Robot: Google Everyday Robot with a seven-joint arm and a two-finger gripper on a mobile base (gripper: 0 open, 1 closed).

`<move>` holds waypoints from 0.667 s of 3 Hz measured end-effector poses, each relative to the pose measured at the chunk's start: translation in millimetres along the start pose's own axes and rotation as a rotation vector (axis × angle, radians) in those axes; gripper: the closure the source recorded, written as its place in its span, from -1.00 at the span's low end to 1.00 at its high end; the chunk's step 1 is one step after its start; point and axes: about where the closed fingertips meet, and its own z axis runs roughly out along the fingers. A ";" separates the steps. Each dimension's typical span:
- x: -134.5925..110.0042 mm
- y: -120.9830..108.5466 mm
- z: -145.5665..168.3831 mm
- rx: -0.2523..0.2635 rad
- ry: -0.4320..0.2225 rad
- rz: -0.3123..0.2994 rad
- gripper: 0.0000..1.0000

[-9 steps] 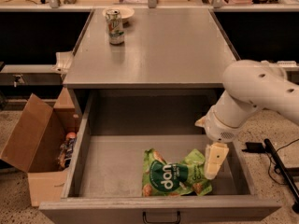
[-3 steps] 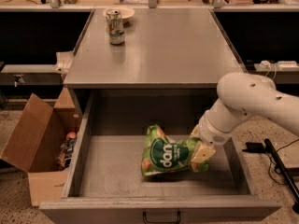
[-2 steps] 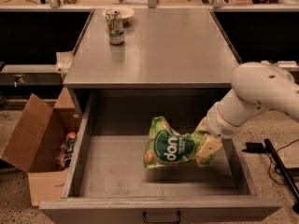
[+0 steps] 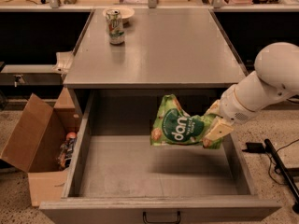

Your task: Pick green rice chip bag from top drawer and place on counter

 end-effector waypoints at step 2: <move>-54.5 -56.7 -65.5 0.093 -0.070 0.021 1.00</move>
Offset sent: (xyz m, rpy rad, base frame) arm 0.1026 0.0143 0.1738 0.1019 -0.1867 -0.1067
